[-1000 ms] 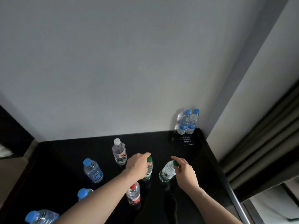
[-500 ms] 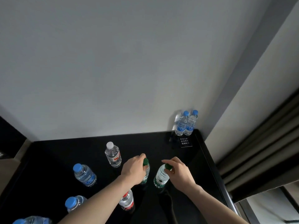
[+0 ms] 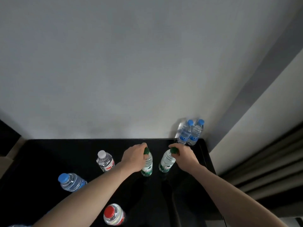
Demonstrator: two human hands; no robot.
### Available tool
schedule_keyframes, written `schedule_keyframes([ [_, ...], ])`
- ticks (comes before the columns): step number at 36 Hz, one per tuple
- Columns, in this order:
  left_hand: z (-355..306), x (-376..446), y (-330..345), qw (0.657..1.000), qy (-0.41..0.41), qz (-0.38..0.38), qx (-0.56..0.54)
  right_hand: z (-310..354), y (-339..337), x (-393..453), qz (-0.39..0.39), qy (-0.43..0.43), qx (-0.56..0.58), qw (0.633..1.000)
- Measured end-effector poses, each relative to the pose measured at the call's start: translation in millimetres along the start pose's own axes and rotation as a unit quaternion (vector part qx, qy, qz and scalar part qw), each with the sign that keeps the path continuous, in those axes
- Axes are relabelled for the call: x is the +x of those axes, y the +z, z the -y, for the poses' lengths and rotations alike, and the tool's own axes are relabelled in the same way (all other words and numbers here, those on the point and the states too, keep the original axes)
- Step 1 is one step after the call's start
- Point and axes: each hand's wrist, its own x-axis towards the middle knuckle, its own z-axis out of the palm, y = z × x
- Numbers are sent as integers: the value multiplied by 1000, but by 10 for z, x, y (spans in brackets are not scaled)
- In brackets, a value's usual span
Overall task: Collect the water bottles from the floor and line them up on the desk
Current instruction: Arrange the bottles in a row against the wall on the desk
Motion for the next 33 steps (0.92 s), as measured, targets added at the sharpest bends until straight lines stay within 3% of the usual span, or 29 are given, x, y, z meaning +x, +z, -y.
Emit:
schedule_keyframes([
  [16,-306,1168,-221,1000,-10,8,26,-139,-455,1051,-9,10,-23,1000],
  [33,-552,1732,-48,999,10,3,30,-344,-450,1458,-25,19,-46,998],
])
